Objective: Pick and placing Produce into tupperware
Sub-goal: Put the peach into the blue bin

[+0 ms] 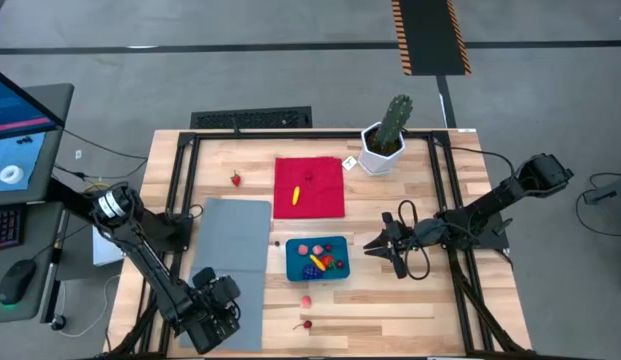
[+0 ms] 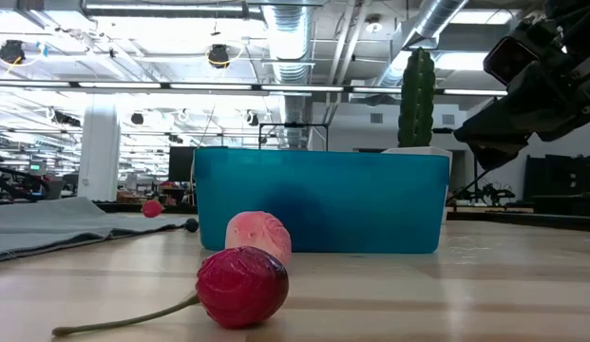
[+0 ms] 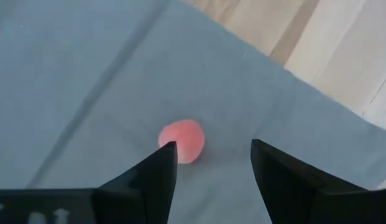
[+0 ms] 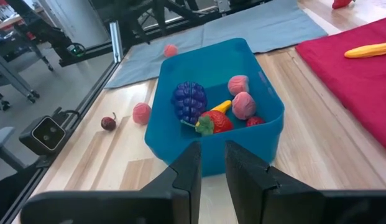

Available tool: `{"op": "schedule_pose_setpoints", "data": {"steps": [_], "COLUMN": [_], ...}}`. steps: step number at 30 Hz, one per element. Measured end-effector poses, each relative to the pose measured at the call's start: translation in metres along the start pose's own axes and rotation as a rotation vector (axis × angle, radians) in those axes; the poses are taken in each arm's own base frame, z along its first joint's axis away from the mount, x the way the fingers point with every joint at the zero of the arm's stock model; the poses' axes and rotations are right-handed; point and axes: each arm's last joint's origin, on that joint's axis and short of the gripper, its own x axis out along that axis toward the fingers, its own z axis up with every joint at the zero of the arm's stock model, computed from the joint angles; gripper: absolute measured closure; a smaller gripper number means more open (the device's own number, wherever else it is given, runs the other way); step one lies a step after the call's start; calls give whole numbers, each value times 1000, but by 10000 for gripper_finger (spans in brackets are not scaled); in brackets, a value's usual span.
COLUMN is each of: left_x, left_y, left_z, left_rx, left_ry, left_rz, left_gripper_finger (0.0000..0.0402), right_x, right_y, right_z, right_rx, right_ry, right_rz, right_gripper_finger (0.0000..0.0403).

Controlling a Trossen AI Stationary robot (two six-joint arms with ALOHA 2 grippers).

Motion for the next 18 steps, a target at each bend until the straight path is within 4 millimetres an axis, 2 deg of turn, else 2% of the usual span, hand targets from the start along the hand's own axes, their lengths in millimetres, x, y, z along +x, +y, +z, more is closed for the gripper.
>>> {"op": "schedule_pose_setpoints", "data": {"steps": [6, 18], "left_x": [14, 16], "left_y": [13, 13], "left_z": [-9, -7], "left_rx": [-43, -24], "left_ry": [87, 63], "left_rz": [48, 46], "left_gripper_finger": [207, 207], "right_x": [0, 0], "right_y": [0, 0], "right_z": [1, 1], "right_rx": [1, 1], "right_ry": [-6, -6], "right_rz": [2, 2], "right_gripper_finger": [310, 310]}}
